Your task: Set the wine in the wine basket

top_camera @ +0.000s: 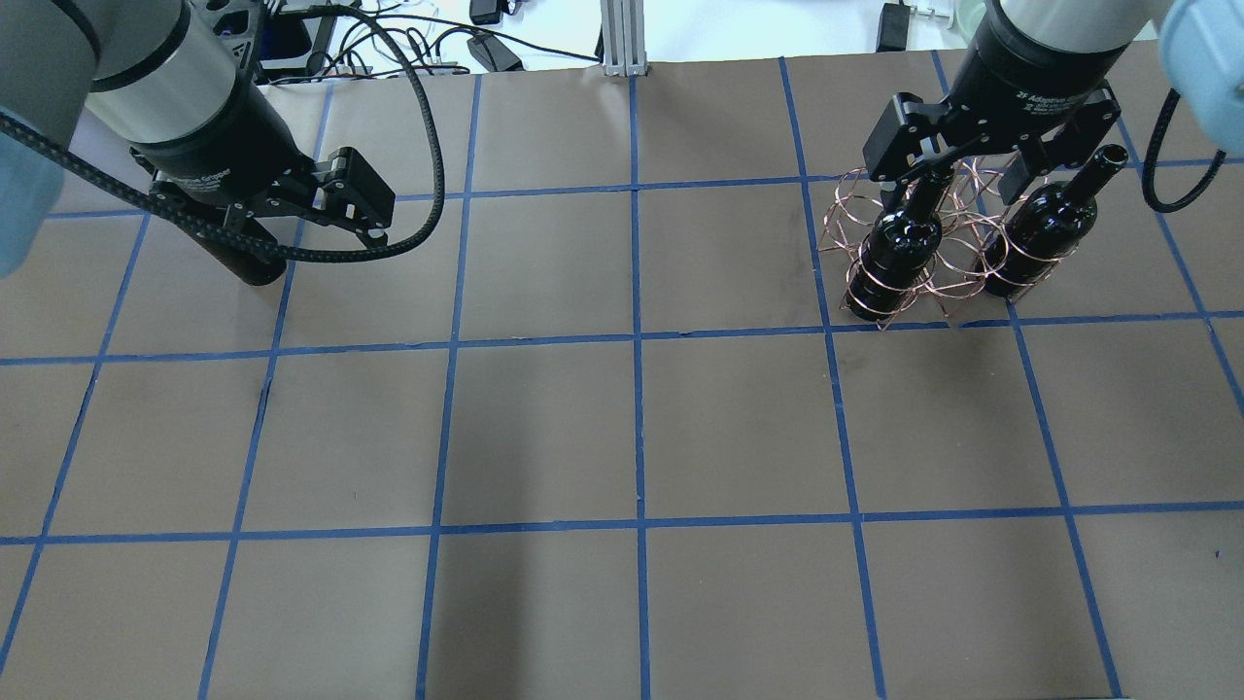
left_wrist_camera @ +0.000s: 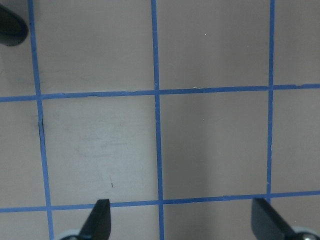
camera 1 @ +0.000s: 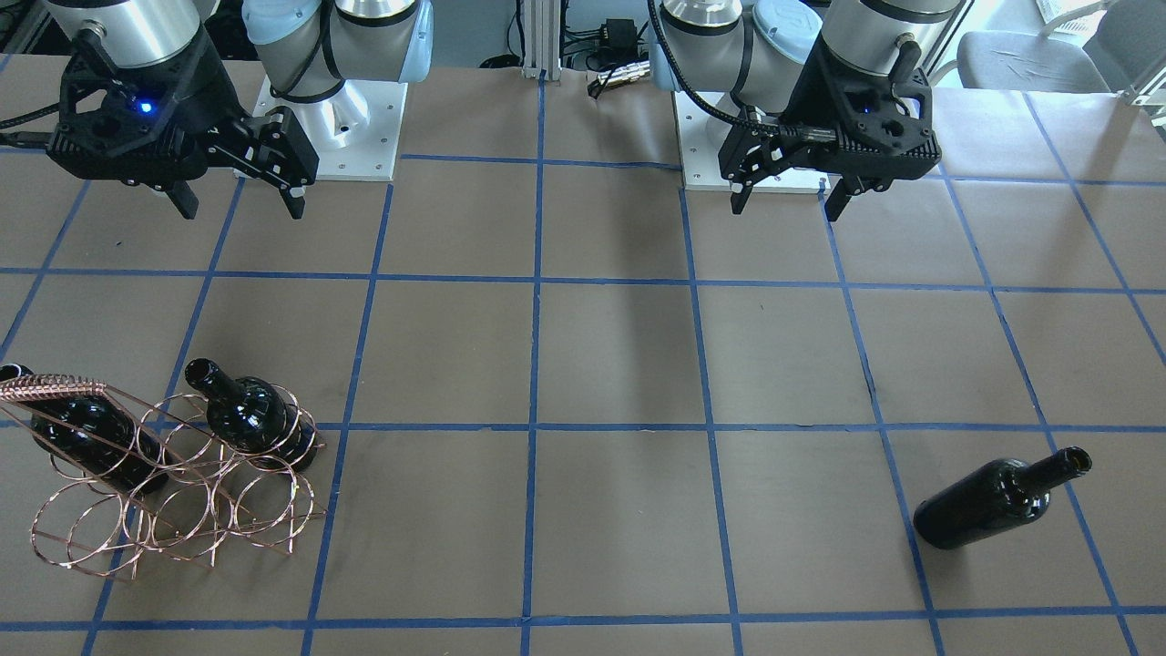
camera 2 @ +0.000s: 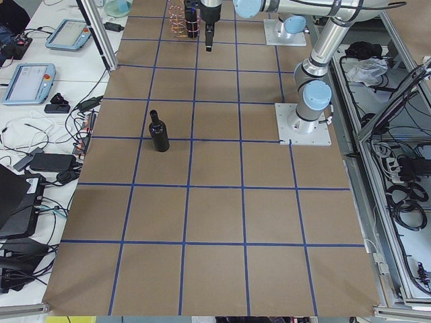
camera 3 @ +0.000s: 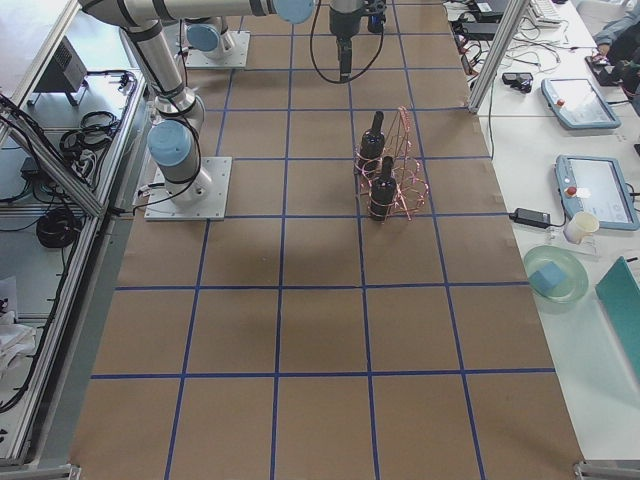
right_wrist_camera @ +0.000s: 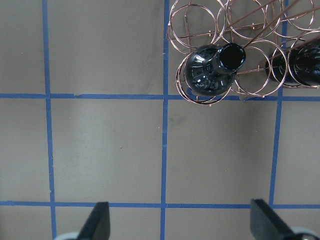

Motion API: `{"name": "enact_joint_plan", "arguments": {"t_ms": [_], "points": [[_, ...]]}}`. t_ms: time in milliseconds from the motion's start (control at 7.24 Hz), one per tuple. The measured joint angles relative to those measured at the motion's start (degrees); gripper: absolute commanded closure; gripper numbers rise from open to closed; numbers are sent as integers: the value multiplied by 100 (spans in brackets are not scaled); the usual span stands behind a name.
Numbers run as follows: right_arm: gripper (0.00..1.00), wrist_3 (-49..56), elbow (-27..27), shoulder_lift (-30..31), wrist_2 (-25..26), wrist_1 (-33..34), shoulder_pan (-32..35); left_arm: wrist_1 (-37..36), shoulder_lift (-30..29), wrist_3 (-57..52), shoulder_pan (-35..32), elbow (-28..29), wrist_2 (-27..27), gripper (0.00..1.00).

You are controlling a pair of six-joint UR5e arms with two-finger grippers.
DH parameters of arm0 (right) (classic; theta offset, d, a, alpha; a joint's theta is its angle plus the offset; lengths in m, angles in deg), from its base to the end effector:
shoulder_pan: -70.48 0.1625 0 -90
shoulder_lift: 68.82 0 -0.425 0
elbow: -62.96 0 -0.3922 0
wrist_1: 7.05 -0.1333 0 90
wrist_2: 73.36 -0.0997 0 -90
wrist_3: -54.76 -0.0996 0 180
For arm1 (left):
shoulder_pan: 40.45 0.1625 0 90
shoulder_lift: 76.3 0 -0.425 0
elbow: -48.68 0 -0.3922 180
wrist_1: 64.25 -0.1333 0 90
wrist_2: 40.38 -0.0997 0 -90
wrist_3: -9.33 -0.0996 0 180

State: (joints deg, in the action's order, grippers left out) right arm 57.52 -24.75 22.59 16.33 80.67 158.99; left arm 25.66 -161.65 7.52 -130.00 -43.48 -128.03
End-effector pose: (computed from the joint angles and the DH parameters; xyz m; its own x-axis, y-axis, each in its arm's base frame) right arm 0.1212 -0.4864 0.5156 -0.9997 -0.0223 -0.0042 -0.0222 0.9994 -0.0250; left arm -0.1338 -0.4625 0.5082 -0.9989 0.0256 0.0395 0.0237 0.9986 -0.0463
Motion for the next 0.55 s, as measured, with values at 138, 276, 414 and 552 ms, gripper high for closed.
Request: {"name": "enact_joint_plan", "arguments": {"t_ms": [138, 276, 414, 552], "points": [[0, 0, -1, -2, -1, 0, 0, 5, 16, -10, 0, -2, -7, 0], [0, 5, -1, -9, 2, 0, 0, 15, 40, -17, 0, -3, -29, 0], [0, 8, -1, -11, 2, 0, 0, 24, 53, -22, 0, -2, -44, 0], [0, 6, -1, -10, -1, 0, 0, 31, 62, -24, 1, 1, -55, 0]]}}
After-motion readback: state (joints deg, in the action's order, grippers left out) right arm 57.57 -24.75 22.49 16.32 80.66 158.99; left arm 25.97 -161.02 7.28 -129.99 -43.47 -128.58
